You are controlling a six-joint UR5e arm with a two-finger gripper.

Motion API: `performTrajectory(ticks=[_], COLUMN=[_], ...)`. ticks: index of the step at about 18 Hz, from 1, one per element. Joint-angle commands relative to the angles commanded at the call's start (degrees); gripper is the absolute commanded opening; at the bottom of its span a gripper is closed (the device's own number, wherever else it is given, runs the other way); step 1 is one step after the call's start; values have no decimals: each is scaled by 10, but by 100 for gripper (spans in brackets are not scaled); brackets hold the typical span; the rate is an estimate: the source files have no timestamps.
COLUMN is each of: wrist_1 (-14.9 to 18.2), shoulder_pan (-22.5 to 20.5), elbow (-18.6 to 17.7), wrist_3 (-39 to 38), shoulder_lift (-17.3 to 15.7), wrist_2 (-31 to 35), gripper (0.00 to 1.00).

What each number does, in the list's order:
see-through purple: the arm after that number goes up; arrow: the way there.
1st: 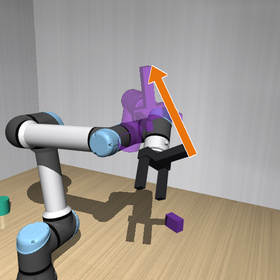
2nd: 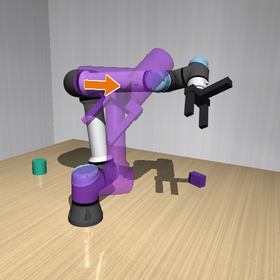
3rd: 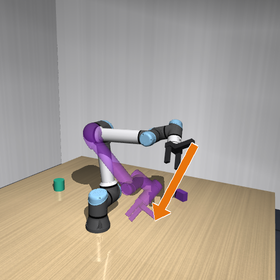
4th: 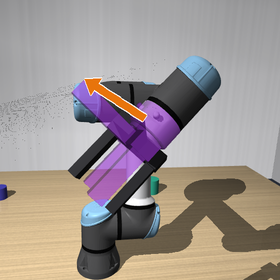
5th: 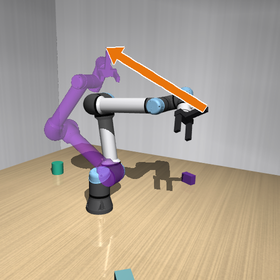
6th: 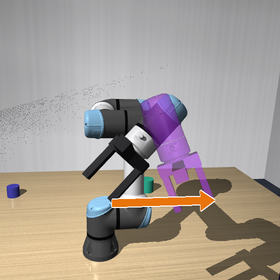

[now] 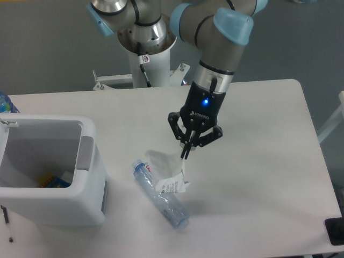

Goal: Place the trash in the trash can
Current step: 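Lift the wrapper and carry it over the white trash bin, then open the gripper to drop the wrapper into the bin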

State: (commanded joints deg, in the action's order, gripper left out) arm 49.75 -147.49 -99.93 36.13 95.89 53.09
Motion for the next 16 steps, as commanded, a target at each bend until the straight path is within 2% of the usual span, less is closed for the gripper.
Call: performTrajectory(ticks=[5, 11, 16], wrist_1=[0, 0, 0], shoulder_pan=[40, 118, 149], elbow=[24, 76, 74], wrist_3=[-55, -105, -112], shoulder_lift=[-20, -18, -18], wrist_2=[-3, -2, -1], gripper=[0, 0, 0])
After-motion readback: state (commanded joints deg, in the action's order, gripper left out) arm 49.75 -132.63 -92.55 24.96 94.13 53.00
